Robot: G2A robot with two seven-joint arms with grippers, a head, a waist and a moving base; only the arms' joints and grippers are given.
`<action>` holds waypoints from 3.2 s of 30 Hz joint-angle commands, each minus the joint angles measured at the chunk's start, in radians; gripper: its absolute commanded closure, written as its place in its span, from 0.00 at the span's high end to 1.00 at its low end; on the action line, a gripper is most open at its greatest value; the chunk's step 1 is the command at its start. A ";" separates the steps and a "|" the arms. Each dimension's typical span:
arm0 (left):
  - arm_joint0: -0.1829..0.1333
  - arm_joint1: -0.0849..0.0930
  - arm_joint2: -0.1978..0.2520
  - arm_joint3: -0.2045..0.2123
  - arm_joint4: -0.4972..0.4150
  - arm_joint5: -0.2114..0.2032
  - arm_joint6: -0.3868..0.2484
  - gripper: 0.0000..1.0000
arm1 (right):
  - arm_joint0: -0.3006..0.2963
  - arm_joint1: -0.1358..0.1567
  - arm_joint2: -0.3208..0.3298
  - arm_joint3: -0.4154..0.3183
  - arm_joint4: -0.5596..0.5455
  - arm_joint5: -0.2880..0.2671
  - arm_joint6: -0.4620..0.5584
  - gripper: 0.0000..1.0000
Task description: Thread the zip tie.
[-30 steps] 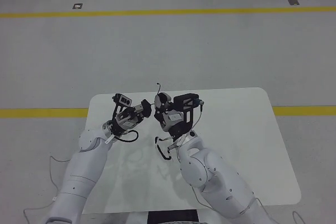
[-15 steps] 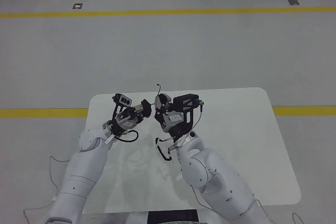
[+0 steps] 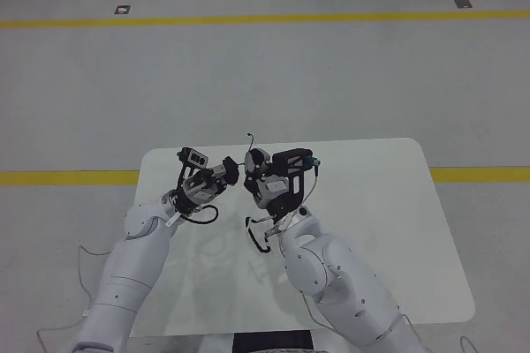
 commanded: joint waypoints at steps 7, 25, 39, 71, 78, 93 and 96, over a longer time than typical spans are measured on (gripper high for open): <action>0.001 0.000 0.001 -0.002 0.001 0.002 0.006 0.00 | -0.011 -0.006 0.002 -0.003 -0.011 0.006 0.000 0.00; 0.028 0.013 0.014 -0.060 -0.003 0.002 0.057 0.00 | -0.043 -0.015 0.014 -0.023 -0.033 0.022 0.010 0.00; 0.033 0.021 0.024 -0.074 -0.004 0.000 0.054 0.00 | -0.064 -0.032 0.029 -0.031 0.043 0.058 -0.008 0.00; 0.043 0.028 0.031 -0.092 -0.004 0.000 0.065 0.00 | -0.084 -0.052 0.025 -0.044 0.008 0.039 -0.011 0.00; 0.043 0.028 0.029 -0.097 -0.005 0.000 0.066 0.00 | -0.081 -0.055 0.018 -0.037 -0.035 0.052 -0.012 0.00; 0.045 0.024 0.021 -0.099 -0.003 0.000 0.067 0.00 | -0.083 -0.067 0.016 -0.033 -0.068 0.058 0.002 0.00; 0.045 0.023 0.021 -0.097 -0.002 0.000 0.066 0.00 | -0.081 -0.069 0.017 -0.033 -0.062 0.053 -0.010 0.00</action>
